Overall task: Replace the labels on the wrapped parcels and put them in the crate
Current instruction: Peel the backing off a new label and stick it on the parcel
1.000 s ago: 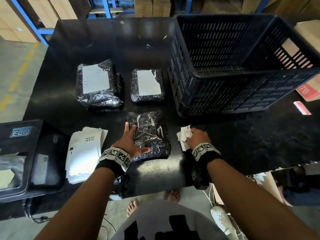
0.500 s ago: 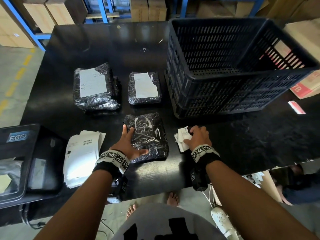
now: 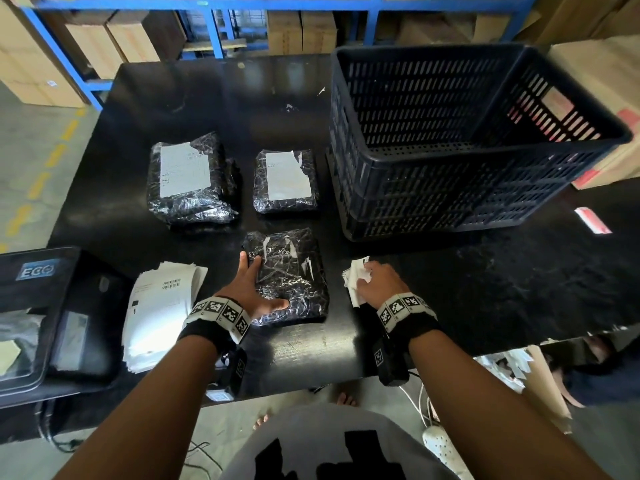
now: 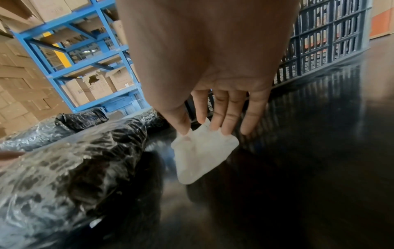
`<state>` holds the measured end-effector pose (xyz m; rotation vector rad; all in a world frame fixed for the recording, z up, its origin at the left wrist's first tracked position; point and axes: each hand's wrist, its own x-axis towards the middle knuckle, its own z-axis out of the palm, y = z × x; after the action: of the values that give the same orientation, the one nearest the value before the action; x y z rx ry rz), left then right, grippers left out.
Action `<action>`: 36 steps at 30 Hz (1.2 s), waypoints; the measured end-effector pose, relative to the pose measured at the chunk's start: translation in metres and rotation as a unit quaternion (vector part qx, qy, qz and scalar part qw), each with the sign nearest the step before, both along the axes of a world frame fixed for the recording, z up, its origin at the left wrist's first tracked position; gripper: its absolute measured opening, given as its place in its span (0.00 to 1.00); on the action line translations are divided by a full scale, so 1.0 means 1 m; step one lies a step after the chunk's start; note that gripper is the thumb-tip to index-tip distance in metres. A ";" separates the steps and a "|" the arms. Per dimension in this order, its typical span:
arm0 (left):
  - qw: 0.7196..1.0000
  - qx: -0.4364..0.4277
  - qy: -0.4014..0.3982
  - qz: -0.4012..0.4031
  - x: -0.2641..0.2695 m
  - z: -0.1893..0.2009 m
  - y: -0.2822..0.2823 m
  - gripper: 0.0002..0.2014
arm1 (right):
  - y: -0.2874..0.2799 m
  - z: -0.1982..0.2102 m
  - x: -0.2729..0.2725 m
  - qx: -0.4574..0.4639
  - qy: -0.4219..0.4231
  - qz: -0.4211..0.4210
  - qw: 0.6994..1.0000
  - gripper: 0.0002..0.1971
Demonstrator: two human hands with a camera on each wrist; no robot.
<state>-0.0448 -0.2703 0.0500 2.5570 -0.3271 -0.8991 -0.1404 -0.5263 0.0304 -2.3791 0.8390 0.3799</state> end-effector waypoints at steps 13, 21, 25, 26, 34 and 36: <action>0.988 -0.134 0.019 0.074 -0.015 0.003 0.004 0.57 | 0.038 0.035 0.028 0.049 -0.180 0.125 0.974 0.09; 0.964 -0.097 -0.184 0.167 -0.010 0.026 0.084 0.26 | 0.129 0.048 0.055 0.099 -0.198 0.235 0.947 0.12; 0.967 0.042 -0.193 0.162 -0.009 0.009 0.132 0.36 | 0.187 0.043 0.064 0.138 -0.190 0.282 0.930 0.10; 0.969 0.070 -0.174 0.159 -0.010 0.004 0.141 0.38 | 0.200 0.041 0.066 0.143 -0.178 0.295 0.928 0.10; 0.989 0.071 -0.049 0.122 -0.015 -0.012 0.171 0.41 | 0.278 0.017 0.083 0.123 -0.014 0.239 0.963 0.23; 0.991 0.061 -0.045 0.113 -0.015 -0.014 0.175 0.41 | 0.287 0.010 0.085 0.136 -0.020 0.188 0.973 0.21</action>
<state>-0.0597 -0.0954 0.0358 2.6828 -0.0073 -0.7427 -0.0555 -0.2398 0.0403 -2.2689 0.2891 0.5549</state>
